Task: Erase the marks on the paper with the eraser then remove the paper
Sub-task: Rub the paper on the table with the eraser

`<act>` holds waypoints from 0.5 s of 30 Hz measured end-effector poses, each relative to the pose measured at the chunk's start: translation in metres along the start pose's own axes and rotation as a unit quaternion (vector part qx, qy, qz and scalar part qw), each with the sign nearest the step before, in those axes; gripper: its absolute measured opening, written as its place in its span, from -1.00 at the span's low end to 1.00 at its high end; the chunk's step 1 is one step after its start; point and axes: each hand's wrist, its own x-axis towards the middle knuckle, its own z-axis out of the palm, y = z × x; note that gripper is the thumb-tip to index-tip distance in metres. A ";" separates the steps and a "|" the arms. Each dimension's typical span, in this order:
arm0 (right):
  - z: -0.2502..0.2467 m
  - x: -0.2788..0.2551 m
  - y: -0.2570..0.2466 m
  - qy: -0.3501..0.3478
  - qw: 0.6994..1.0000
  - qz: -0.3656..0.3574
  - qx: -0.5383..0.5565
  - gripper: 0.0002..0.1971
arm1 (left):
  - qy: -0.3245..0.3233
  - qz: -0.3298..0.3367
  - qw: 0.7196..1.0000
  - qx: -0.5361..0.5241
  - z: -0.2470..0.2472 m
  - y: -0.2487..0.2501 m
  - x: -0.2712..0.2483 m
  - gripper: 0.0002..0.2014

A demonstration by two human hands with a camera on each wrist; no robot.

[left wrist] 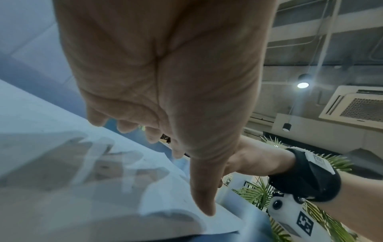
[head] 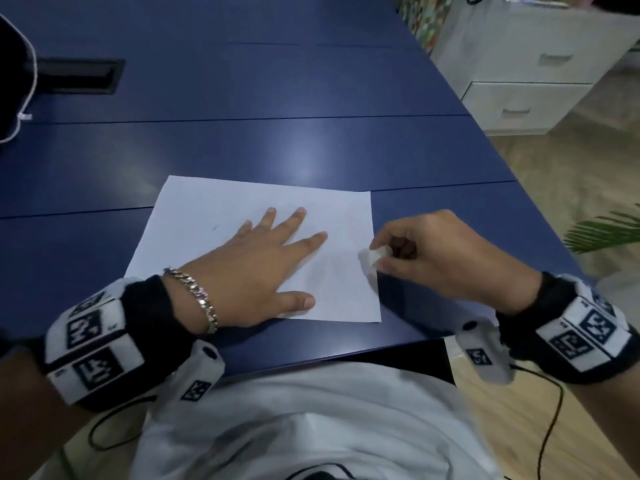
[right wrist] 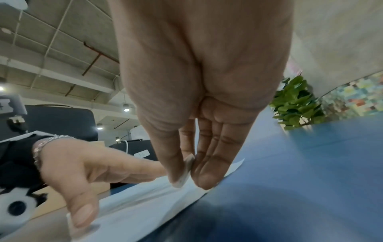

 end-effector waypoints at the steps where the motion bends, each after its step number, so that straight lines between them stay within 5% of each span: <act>1: -0.001 0.003 0.002 -0.007 1.000 -0.004 -0.003 -0.78 | -0.008 0.013 1.000 0.000 0.001 0.004 0.008 -0.07; 11: 0.025 0.020 -0.009 -0.014 0.998 -0.052 -0.034 -0.79 | -0.021 -0.038 0.999 0.024 0.023 0.016 0.045 0.22; 15: 0.030 0.003 -0.024 -0.083 0.991 -0.102 -0.011 -0.89 | -0.008 -0.039 0.999 0.025 0.025 0.013 0.046 0.24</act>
